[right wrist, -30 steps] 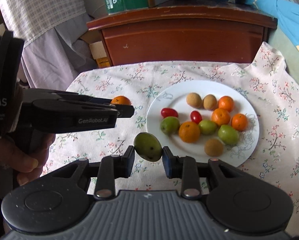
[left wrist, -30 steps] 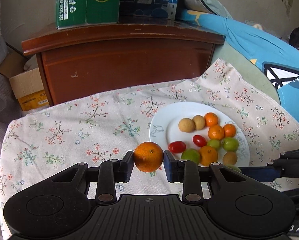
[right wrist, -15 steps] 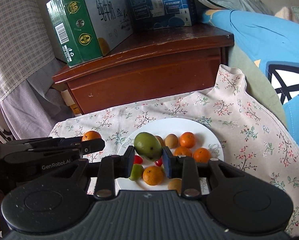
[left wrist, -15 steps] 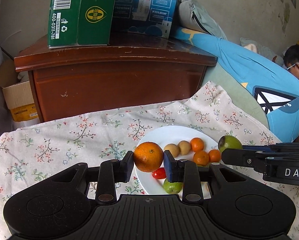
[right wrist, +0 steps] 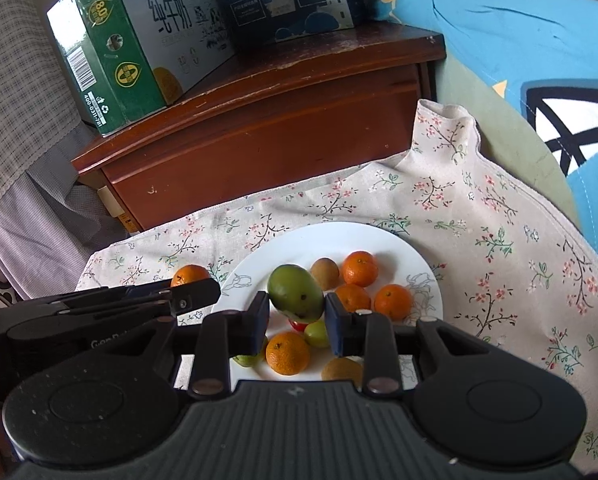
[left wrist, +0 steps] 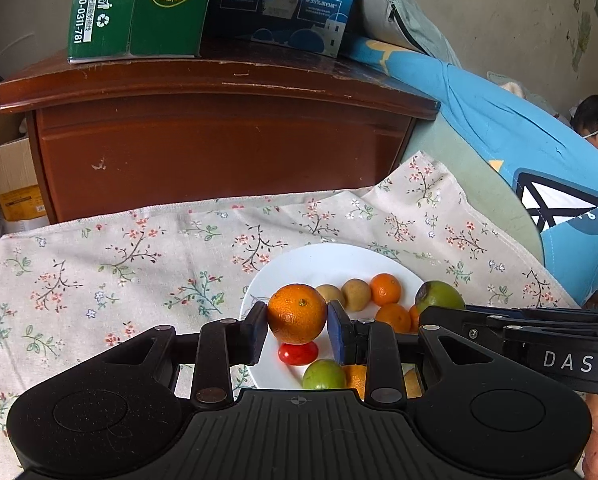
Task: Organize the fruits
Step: 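Carry the orange and green fruit onto the plate and open both grippers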
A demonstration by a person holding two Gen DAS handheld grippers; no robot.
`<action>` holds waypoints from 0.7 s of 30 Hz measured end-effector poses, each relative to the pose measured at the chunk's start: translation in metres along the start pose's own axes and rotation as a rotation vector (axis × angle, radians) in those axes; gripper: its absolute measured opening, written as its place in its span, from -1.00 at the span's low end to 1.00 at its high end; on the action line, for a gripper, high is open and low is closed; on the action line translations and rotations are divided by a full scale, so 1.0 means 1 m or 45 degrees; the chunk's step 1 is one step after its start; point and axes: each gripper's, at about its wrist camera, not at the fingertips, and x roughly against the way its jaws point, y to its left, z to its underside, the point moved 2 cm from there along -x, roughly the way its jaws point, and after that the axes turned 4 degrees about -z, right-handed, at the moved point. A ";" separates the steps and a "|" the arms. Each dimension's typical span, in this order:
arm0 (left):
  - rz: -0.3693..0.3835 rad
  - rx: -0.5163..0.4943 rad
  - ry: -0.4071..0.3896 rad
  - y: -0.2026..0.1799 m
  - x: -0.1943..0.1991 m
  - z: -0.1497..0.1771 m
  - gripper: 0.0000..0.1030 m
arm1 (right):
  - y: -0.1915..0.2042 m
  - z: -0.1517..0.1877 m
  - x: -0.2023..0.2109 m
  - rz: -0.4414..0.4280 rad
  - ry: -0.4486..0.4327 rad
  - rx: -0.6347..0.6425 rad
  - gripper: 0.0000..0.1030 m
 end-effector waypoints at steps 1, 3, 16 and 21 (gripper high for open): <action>0.005 0.009 0.002 -0.001 -0.003 0.000 -0.43 | -0.001 0.000 -0.002 0.002 0.004 -0.006 -0.42; 0.011 0.020 0.006 -0.002 -0.008 0.000 -0.43 | -0.002 0.001 -0.006 -0.005 0.013 -0.015 -0.42; 0.013 0.081 0.030 -0.003 -0.020 0.000 -0.24 | -0.017 -0.004 -0.023 0.027 0.003 -0.122 -0.35; -0.068 0.079 0.011 -0.001 -0.006 -0.006 0.27 | -0.015 -0.010 -0.013 0.027 -0.029 -0.127 -0.10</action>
